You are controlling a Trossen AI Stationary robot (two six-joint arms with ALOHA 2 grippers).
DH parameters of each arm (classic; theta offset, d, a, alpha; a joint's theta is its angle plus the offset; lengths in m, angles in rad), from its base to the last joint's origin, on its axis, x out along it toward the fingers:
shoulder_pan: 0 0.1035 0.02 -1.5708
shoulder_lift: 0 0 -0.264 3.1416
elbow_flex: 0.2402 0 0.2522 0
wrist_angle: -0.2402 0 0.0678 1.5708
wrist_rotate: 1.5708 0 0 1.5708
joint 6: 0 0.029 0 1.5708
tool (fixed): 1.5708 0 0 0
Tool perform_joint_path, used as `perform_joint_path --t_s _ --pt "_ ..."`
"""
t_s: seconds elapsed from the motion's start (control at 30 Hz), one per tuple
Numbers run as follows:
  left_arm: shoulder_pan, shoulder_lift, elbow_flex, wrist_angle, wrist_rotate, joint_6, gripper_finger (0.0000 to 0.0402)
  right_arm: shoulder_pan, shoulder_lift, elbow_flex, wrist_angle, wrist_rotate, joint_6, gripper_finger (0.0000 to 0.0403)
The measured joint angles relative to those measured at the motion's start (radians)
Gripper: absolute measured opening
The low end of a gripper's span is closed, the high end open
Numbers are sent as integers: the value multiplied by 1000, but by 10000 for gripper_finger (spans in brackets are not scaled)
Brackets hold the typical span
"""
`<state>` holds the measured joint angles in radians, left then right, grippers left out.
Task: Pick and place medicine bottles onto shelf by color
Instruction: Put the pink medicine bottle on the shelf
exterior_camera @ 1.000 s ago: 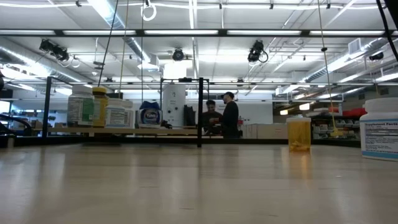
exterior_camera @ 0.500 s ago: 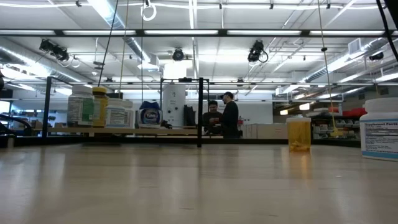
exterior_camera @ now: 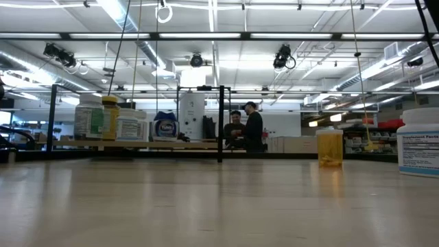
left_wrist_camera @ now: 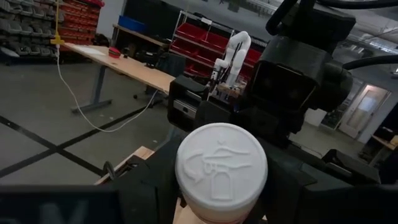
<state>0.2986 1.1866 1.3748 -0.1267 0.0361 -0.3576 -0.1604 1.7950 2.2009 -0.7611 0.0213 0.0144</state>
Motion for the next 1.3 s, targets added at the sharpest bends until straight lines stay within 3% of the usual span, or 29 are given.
perform_joint_path --t_s 0.17,0.43,0.67,0.87,1.1,1.3 --pt "32 0 1 -4 11 -9 192 0 0 0 0 16 35 200" --pt "105 -18 2 -13 5 5 174 -2 0 0 -105 96 143 252" --pt "161 8 2 -243 -30 126 187 -2 0 0 -150 139 159 268" --pt "217 89 1 -382 -90 209 174 0 0 0 -151 139 177 267" --pt "281 256 1 -364 -92 239 193 -1 0 0 -150 138 191 267" --pt "312 428 1 -356 -94 247 174 -1 0 0 -150 136 202 267"
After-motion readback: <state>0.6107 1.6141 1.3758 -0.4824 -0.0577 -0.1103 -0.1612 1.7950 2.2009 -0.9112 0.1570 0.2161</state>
